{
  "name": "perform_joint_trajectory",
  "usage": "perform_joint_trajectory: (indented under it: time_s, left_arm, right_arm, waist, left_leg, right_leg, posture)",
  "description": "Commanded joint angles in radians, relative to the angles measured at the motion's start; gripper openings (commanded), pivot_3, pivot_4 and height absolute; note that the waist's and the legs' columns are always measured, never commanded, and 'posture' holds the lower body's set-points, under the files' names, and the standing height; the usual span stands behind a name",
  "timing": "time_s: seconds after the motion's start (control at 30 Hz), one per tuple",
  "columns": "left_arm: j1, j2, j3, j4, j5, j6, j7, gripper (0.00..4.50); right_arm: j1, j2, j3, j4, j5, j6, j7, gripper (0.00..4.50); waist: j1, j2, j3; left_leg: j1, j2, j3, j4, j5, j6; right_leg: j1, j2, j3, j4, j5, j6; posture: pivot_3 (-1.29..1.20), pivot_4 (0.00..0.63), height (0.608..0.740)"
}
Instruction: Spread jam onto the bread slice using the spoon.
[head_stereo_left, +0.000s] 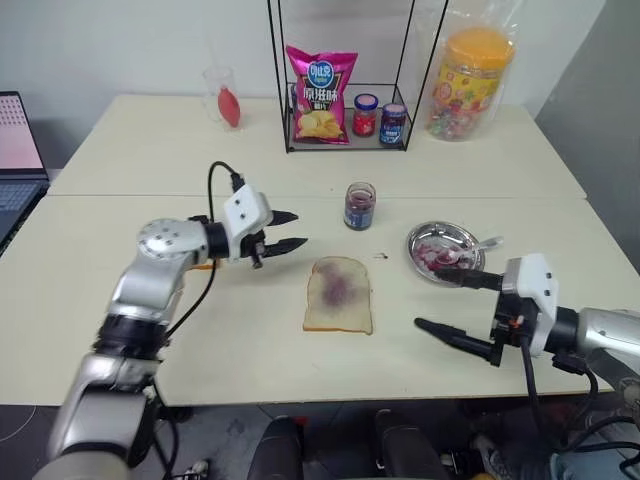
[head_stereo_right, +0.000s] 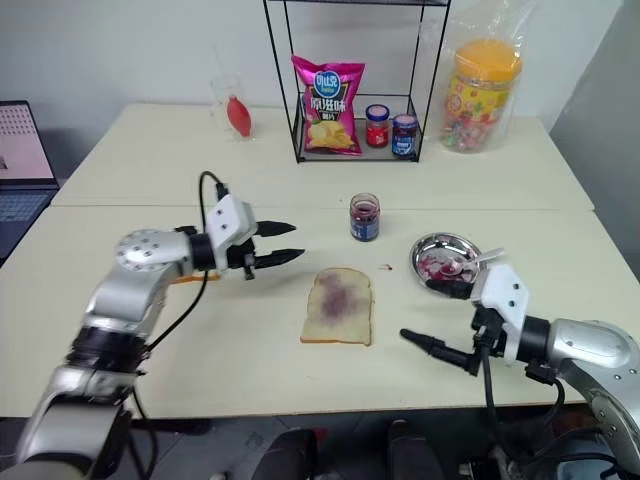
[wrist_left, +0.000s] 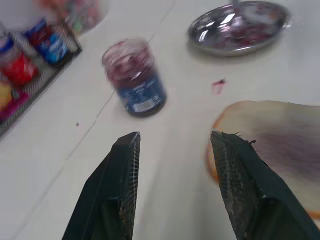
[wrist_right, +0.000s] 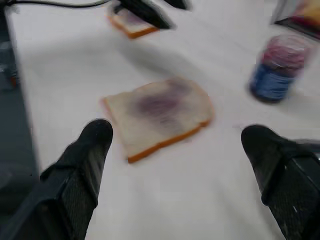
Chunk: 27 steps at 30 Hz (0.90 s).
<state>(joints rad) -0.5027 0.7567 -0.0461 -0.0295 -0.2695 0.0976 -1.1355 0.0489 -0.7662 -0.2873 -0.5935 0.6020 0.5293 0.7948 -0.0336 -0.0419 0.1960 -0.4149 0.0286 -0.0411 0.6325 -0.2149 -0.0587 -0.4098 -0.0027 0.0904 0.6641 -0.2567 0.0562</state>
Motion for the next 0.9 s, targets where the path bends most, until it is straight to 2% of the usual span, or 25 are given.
perform_joint_trajectory:
  time_s: [0.03,0.17,0.27,0.33,0.5,0.9]
  left_arm:
    - [0.096,0.073,0.084,-0.278,-0.114,0.094,-0.018,2.65]
    - [0.092,0.039,0.059,-0.419,-0.152,0.205,0.074,3.46]
    - [0.078,0.055,0.046,-0.488,-0.252,0.331,0.055,4.09]
    - [0.093,0.079,0.029,-0.509,-0.253,0.346,0.024,4.09]
    - [0.061,0.031,-0.031,-0.543,-0.280,0.409,0.060,4.09]
    - [0.024,0.006,-0.082,-0.521,-0.240,0.413,0.072,4.09]
  right_arm:
    - [-0.016,0.045,-0.098,0.061,-0.036,-0.070,-0.079,4.50]
    - [-0.069,0.147,-0.163,0.151,-0.044,-0.047,-0.256,4.50]
    - [-0.122,0.230,-0.179,0.194,0.001,0.031,-0.376,4.50]
    - [-0.158,0.291,-0.189,0.248,0.024,0.064,-0.454,4.50]
    - [-0.252,0.374,-0.226,0.412,0.096,0.126,-0.529,4.50]
    - [-0.468,0.367,-0.273,0.861,0.187,0.149,-0.425,4.50]
  waist:
    - [0.001,0.001,0.000]
    - [0.007,0.002,0.000]
    - [0.003,0.002,0.000]
    - [-0.002,0.003,0.000]
    - [-0.008,0.007,0.000]
    - [-0.017,0.008,0.000]
  left_leg:
    - [0.000,0.000,0.000,0.000,0.000,0.000]
    - [0.003,0.000,-0.001,0.003,0.001,0.001]
    - [0.002,0.001,-0.001,0.008,0.001,0.001]
    - [0.002,0.000,0.000,0.008,0.001,0.001]
    - [0.002,0.001,0.000,0.008,0.001,0.001]
    - [0.001,0.001,0.001,0.008,0.001,0.001]
  right_leg:
    - [0.000,0.000,0.000,0.000,0.000,0.000]
    - [0.004,0.001,-0.001,0.000,-0.001,0.003]
    - [0.005,0.001,0.000,0.000,-0.001,-0.001]
    - [0.005,0.001,0.001,0.000,-0.001,-0.001]
    - [0.004,0.002,0.002,0.001,0.002,0.003]
    - [0.004,0.003,0.003,0.000,0.003,0.004]
  posture:
    - [0.00,0.150,0.740]
    - [0.00,0.150,0.740]
    - [0.00,0.150,0.740]
    - [0.00,0.150,0.740]
    - [0.00,0.150,0.740]
    - [0.00,0.150,0.740]
